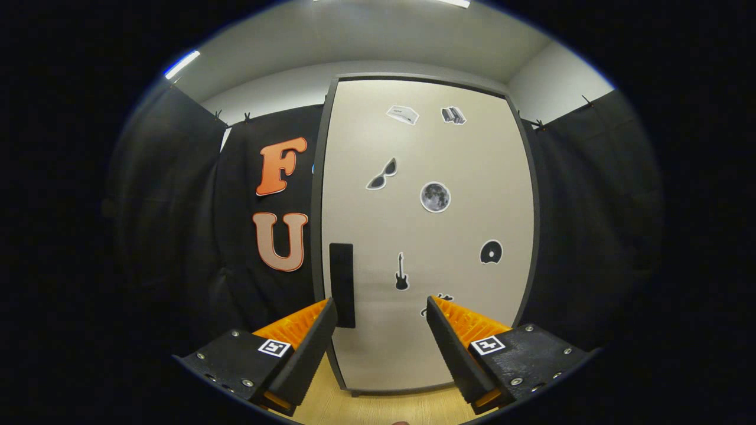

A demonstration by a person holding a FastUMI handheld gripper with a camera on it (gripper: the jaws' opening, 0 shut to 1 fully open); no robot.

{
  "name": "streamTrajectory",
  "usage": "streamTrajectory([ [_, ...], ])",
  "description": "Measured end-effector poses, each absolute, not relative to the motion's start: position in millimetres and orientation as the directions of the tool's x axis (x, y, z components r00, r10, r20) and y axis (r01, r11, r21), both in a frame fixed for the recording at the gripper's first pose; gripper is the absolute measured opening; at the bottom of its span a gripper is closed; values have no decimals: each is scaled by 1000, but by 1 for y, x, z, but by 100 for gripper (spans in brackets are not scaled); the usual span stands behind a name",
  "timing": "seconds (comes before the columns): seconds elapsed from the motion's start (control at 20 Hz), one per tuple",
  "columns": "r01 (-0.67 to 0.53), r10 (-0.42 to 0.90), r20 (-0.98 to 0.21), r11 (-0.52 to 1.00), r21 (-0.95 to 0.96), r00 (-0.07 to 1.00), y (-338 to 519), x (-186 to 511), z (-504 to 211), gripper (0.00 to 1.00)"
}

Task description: Open the shoe cabinet door, grab the shoes and put them into the shoe cabinet, then close the shoe cabinet door.

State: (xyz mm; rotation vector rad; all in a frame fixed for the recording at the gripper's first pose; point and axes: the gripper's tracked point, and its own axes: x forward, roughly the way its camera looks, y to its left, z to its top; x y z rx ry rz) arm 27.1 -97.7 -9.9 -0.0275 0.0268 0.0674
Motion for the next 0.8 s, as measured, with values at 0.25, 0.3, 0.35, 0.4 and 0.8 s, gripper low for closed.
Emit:
streamTrajectory([
  [0.25, -47, 47, -53, 999, -2, 997, -119, -13, -8, 95],
  [0.3, -42, 42, -61, 999, 0, 997, -123, -22, -7, 95],
  [0.35, -39, 40, -66, 999, 4, 997, -127, -32, -7, 95],
  [0.4, -34, 35, -71, 999, 10, 997, -131, -40, -6, 95],
  [0.8, 14, -11, -88, 999, 39, 996, -163, -110, -3, 95],
])
